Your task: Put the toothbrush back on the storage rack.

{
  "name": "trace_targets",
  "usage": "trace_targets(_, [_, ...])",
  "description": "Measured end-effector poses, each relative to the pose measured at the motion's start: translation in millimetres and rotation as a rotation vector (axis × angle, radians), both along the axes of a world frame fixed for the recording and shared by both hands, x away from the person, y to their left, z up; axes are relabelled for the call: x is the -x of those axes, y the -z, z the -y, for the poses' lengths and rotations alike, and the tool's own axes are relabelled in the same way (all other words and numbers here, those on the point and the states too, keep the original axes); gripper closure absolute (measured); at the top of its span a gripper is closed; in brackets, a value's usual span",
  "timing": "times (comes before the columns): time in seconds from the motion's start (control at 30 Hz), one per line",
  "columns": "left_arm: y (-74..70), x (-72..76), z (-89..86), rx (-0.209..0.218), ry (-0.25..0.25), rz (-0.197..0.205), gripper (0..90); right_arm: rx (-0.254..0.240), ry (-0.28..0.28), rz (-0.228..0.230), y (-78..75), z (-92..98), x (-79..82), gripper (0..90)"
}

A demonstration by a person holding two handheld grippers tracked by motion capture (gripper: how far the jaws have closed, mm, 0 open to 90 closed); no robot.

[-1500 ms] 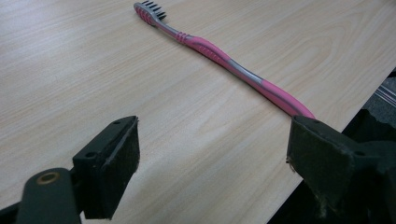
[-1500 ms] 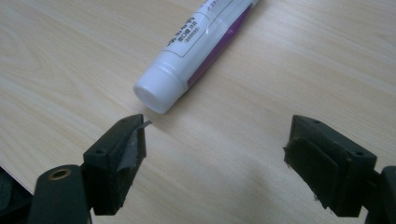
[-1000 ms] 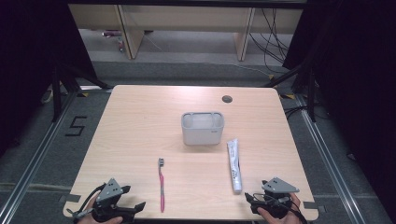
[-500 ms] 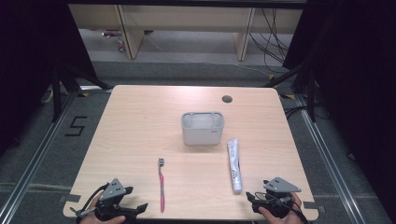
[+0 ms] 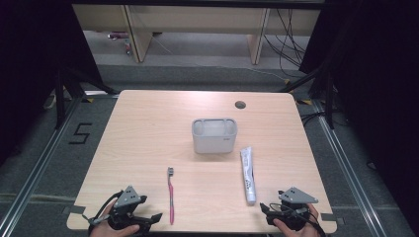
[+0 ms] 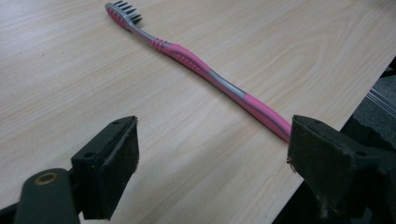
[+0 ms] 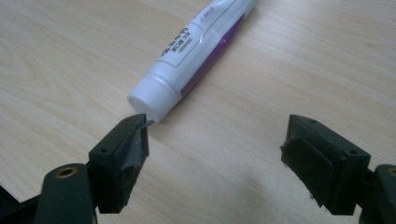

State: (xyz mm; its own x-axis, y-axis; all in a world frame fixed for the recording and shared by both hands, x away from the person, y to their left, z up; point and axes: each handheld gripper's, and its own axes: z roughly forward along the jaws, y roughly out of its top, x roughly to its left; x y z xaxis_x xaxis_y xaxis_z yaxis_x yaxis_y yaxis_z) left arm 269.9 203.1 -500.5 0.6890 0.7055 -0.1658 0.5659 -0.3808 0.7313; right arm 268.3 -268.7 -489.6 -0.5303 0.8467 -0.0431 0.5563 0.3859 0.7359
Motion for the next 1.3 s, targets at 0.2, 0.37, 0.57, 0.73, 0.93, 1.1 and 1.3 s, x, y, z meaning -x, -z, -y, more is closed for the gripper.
trace_targets(0.2, [-2.1,-9.0,11.0,-0.013,0.013,0.005,17.9,-0.018,0.012,-0.033,-0.7,-2.3,2.0,22.7])
trace_targets(0.37, [-3.4,-13.4,16.5,-0.037,0.018,0.010,20.4,0.001,-0.008,0.014,-0.4,1.2,-0.6,22.8])
trace_targets(0.57, [-4.8,-20.4,23.8,-0.051,0.028,-0.003,21.5,-0.005,-0.008,-0.016,-0.6,-1.1,-0.5,22.9])
trace_targets(0.73, [-4.3,-24.2,29.6,-0.067,0.026,-0.013,24.2,-0.019,0.010,-0.030,-1.7,-1.2,1.0,22.9])
trace_targets(0.93, [-3.5,-28.5,37.0,-0.109,0.041,-0.027,26.4,-0.022,-0.024,-0.021,-0.4,0.6,-1.2,22.9])
trace_targets(1.1, [-6.2,-37.2,41.3,-0.179,0.063,-0.027,27.5,-0.004,-0.018,-0.005,-0.7,0.1,-0.4,23.5])
trace_targets(1.3, [-13.5,-47.3,45.0,-0.191,0.077,-0.046,29.1,-0.018,-0.028,-0.010,-0.7,0.8,-1.0,23.5])
